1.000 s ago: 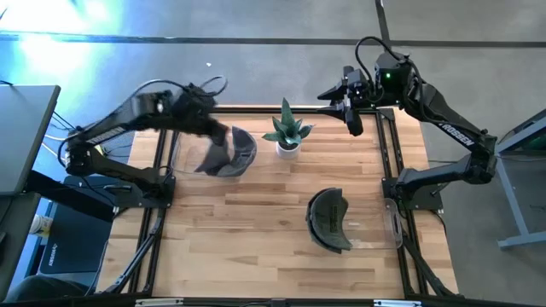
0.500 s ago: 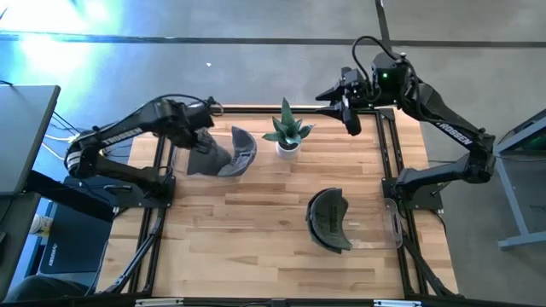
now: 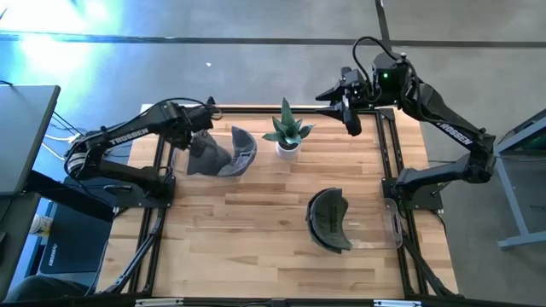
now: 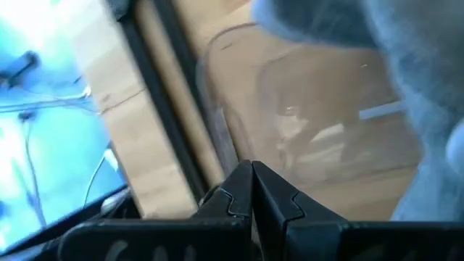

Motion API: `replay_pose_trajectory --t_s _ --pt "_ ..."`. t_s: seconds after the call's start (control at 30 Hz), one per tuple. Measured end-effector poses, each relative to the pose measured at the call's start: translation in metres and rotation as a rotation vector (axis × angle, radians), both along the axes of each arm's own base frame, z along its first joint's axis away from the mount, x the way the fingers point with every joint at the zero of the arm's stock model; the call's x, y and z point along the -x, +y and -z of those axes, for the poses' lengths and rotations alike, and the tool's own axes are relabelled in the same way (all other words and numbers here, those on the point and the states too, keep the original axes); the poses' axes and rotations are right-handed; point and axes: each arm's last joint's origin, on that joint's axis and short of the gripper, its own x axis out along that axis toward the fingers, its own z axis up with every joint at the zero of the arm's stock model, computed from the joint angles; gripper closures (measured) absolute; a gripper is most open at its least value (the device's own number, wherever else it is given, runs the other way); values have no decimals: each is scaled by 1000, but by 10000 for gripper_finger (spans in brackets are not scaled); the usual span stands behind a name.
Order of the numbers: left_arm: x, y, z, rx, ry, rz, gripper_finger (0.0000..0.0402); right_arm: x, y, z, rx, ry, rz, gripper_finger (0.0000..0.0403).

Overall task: Pick & Place hat
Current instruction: Put the gray cap into the left transparent bin

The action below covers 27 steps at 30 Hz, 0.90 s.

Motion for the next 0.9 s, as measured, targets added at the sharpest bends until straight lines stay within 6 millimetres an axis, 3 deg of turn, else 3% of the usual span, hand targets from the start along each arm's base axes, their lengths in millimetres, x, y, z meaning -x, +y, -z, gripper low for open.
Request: replay_pose_trajectory --t_s 0.17,0.4,0.53,0.8,0.9 --pt "-7 3 11 -10 -123 172 401 0 0 0 0 0 0 208" --pt "-33 3 -12 -113 -545 484 401 0 0 0 0 0 0 208" --pt "-44 3 -22 -66 -766 582 401 0 0 0 1 0 1 208" --pt "-77 3 1 -5 -710 620 401 0 0 0 1 0 5 208" --pt "-95 0 3 -13 -784 695 401 0 0 0 -1 0 5 208"
